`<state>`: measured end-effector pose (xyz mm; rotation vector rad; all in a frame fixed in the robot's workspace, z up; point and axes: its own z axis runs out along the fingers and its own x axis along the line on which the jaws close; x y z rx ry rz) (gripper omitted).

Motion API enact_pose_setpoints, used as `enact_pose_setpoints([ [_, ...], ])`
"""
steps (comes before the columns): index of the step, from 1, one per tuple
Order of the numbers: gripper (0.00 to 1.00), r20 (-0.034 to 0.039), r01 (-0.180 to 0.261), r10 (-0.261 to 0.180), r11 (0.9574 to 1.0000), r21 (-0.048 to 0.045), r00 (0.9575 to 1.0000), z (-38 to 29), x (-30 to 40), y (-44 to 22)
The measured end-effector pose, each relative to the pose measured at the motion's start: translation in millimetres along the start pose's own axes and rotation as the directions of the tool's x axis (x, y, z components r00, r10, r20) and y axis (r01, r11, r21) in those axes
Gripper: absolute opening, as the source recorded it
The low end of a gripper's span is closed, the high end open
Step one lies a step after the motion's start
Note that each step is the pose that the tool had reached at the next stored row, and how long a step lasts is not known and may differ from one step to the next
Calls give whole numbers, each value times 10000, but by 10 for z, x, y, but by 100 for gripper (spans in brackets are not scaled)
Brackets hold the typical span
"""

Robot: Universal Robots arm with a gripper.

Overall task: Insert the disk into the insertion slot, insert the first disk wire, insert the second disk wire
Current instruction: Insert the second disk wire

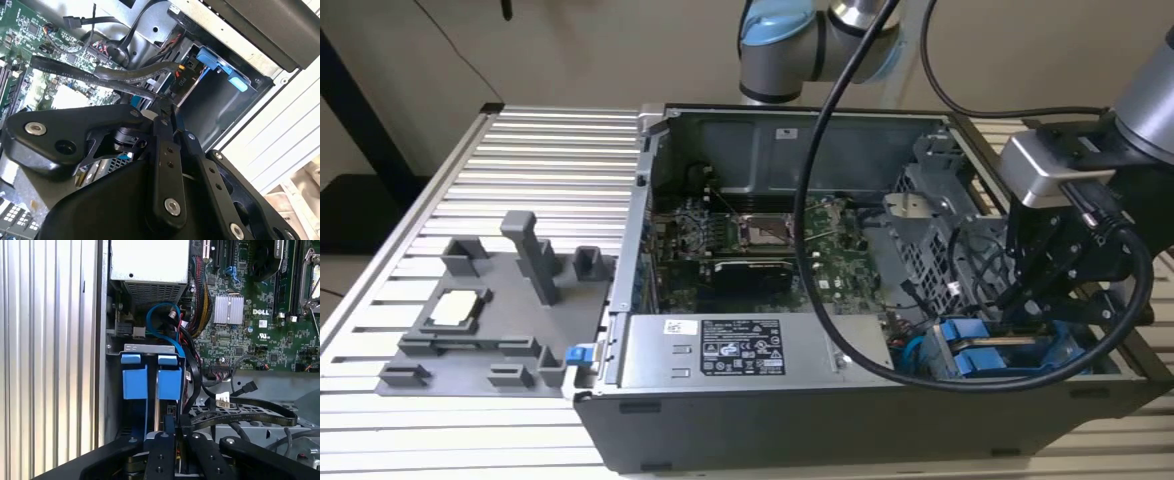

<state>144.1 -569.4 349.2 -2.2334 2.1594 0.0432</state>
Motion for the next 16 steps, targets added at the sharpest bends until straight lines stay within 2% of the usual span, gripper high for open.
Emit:
enact_pose_setpoints([
  [1,16,2,0,0,10000,14,10000,3,0,1],
  [3,16,-2,4,-4,9999,102,10000,11,0,1],
  [6,16,-19,14,-13,9994,353,10000,25,1,14],
  [9,16,-43,24,-22,9988,494,10000,37,0,36],
  [16,16,-51,23,-21,9987,506,10000,25,1,50],
])
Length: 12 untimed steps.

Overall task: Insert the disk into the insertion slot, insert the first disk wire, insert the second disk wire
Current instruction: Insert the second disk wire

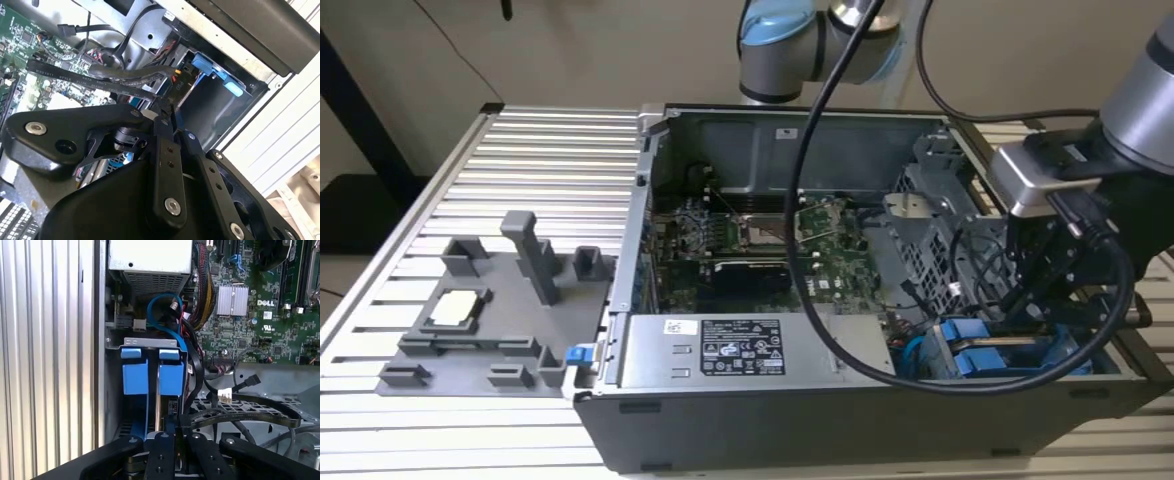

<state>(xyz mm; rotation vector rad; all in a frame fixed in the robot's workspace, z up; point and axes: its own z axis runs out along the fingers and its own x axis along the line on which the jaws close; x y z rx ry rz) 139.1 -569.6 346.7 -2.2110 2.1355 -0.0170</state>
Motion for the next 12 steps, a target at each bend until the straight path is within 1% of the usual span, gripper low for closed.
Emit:
enact_pose_setpoints([
  [2,16,5,-2,2,10000,17,10000,-10,-1,15],
  [4,16,3,-2,2,10000,56,10000,-23,-2,37],
  [5,16,1,1,-1,10000,87,10000,-28,-2,57],
  [6,16,-2,4,-4,9999,152,10000,-30,-3,83],
  [7,16,-5,8,-8,9996,270,10000,-31,-5,107],
  [8,16,-9,14,-14,9991,433,10000,-32,-6,131],
  [10,16,-24,31,-30,9968,799,10000,-34,-8,180],
  [11,16,-29,37,-34,9955,946,10000,-35,-8,203],
  [12,16,-31,39,-37,9950,1000,10000,-35,-9,217],
])
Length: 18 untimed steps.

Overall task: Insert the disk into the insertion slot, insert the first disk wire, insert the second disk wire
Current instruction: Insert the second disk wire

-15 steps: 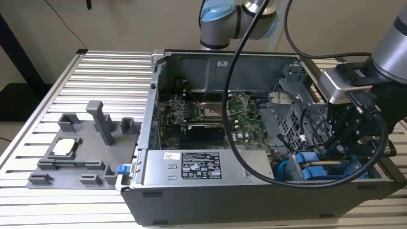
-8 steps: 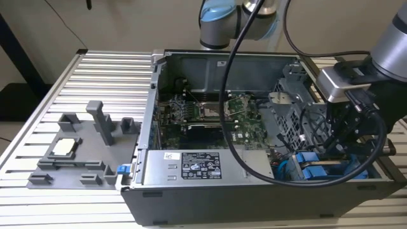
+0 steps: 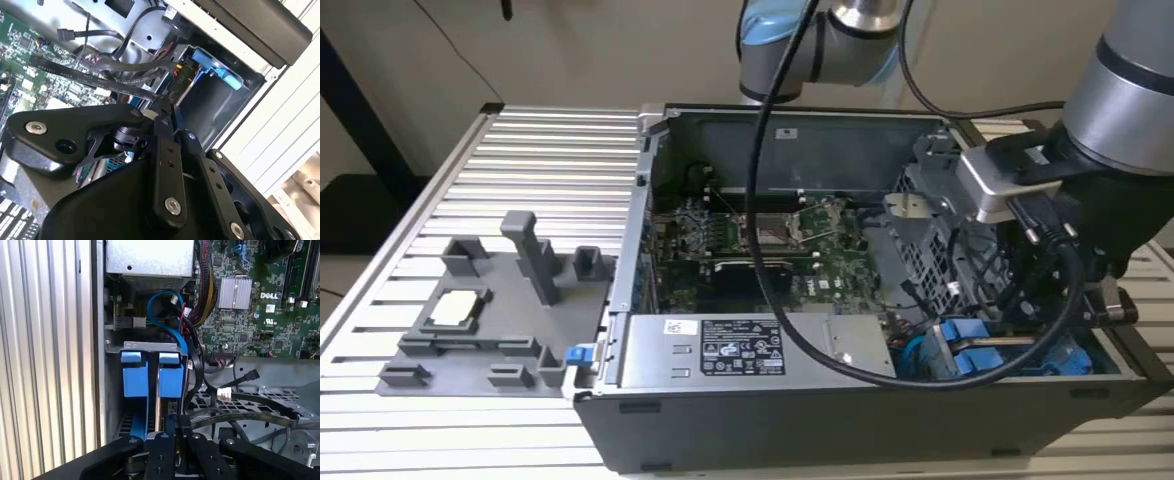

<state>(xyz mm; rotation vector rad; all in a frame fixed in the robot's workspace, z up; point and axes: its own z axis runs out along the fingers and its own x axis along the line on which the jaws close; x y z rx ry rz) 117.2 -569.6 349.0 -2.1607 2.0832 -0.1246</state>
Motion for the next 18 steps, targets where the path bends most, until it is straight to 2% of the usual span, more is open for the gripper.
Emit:
enact_pose_setpoints([
  [2,16,1,1,-1,10000,26,10000,0,-1,17],
  [6,16,-7,7,-7,9999,154,10000,23,-1,59],
  [13,16,-9,11,-10,9997,245,10000,44,-1,65],
  [15,16,-10,12,-12,9995,310,10000,51,0,67],
  [18,16,-16,20,-19,9989,469,10000,62,0,68],
])
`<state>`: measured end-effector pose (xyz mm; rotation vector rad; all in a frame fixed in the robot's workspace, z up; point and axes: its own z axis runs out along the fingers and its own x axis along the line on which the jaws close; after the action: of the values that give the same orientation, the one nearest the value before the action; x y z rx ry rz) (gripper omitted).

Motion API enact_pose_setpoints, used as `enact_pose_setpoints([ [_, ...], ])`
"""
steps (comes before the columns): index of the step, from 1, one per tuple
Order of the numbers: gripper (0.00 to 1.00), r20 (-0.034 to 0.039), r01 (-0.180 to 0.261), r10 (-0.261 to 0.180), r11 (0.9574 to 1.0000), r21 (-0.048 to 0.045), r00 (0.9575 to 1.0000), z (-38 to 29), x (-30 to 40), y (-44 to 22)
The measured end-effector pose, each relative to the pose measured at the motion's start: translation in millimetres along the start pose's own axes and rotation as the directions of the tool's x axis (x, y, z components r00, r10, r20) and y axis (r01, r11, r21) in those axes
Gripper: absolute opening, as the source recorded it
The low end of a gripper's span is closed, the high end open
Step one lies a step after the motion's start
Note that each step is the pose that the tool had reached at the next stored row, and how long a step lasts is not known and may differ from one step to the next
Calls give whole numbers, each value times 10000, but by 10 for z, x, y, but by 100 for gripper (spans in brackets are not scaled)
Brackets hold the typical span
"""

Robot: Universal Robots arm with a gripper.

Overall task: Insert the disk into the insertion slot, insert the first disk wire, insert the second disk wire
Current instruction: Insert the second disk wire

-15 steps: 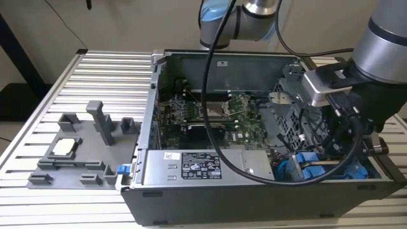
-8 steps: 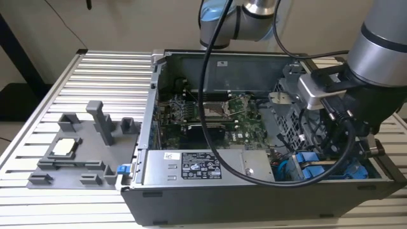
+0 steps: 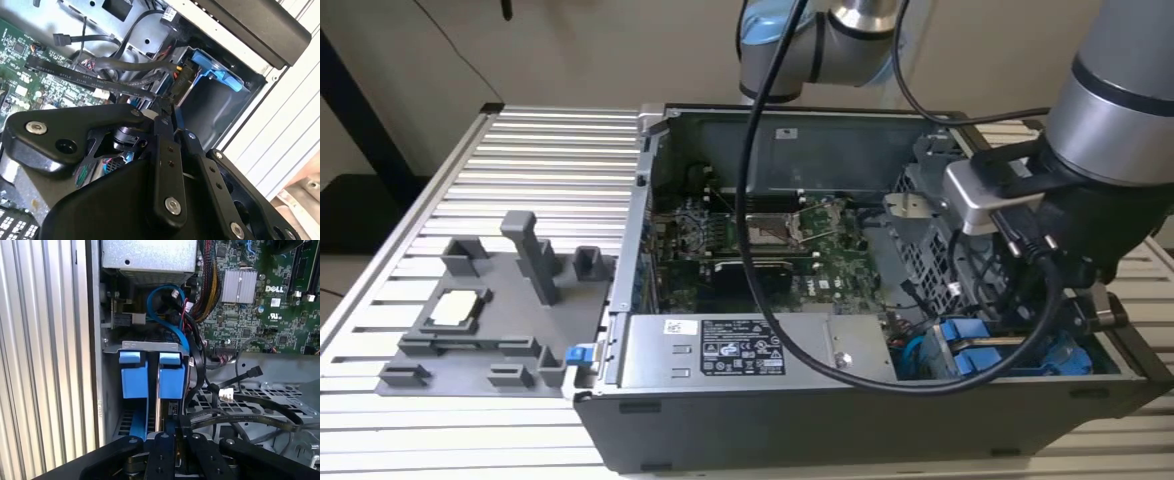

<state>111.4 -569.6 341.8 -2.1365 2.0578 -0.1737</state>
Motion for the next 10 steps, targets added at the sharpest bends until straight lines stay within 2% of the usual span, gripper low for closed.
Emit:
enact_pose_setpoints([
  [5,16,-10,7,-6,9998,187,10000,39,2,10],
  [10,16,-15,9,-9,9997,226,10000,80,3,24],
])
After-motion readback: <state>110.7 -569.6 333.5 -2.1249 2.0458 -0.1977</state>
